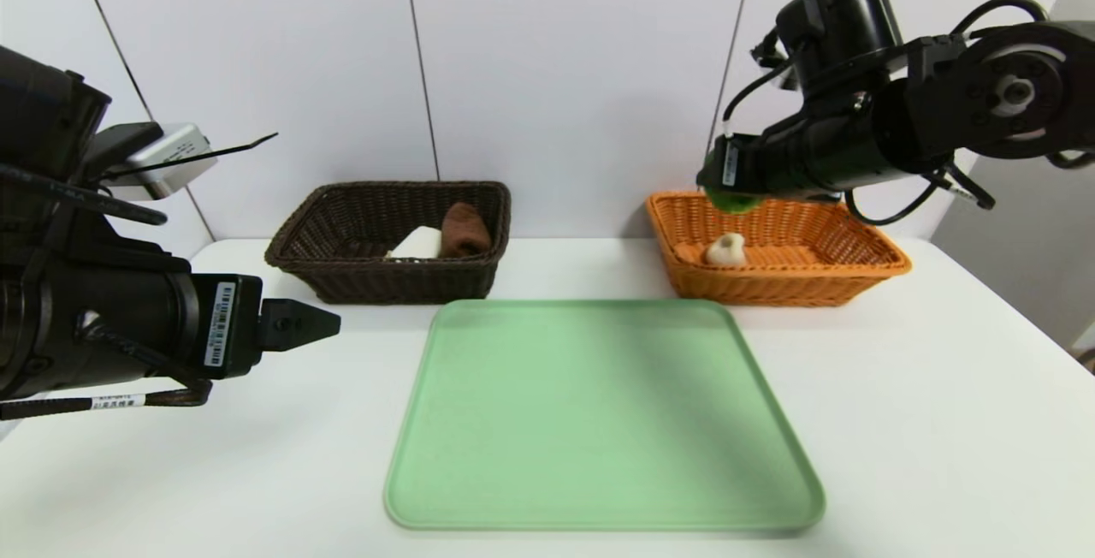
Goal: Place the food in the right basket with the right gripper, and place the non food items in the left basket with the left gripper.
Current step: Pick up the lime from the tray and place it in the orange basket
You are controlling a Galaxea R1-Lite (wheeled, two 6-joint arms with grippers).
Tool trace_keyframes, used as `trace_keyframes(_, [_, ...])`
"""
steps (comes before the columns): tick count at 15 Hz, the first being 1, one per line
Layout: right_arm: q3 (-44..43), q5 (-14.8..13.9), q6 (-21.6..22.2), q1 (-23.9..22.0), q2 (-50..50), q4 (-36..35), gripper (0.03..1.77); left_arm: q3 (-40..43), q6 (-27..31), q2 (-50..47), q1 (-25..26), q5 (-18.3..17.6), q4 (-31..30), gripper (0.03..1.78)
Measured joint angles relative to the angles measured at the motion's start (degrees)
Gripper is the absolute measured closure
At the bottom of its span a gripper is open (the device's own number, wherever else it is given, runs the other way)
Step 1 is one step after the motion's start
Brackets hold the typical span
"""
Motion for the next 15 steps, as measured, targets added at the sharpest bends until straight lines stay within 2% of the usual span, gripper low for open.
trace_keyframes(5, [-7.28, 0.5, -3.11, -6.03, 10.0, 0.05, 0.82, -0.07, -0.06, 0.09, 0.32, 0.04, 0.04, 0.12])
trace_keyframes(10, [-11.15, 0.61, -5.46, -7.19, 18.35, -0.12, 0.82, 0.0, -0.06, 0.11, 0.61, 0.11, 0.04, 0.12])
trace_keyframes(12, [-11.3, 1.46, -5.73, -7.19, 19.74, -0.12, 0.81, 0.0, -0.05, 0.16, 0.65, 0.09, 0.04, 0.12])
trace_keyframes(15, [-11.41, 2.93, -6.28, -7.16, 19.96, -0.22, 0.56, -0.1, 0.0, 0.38, 0.67, 0.09, 0.0, 0.12])
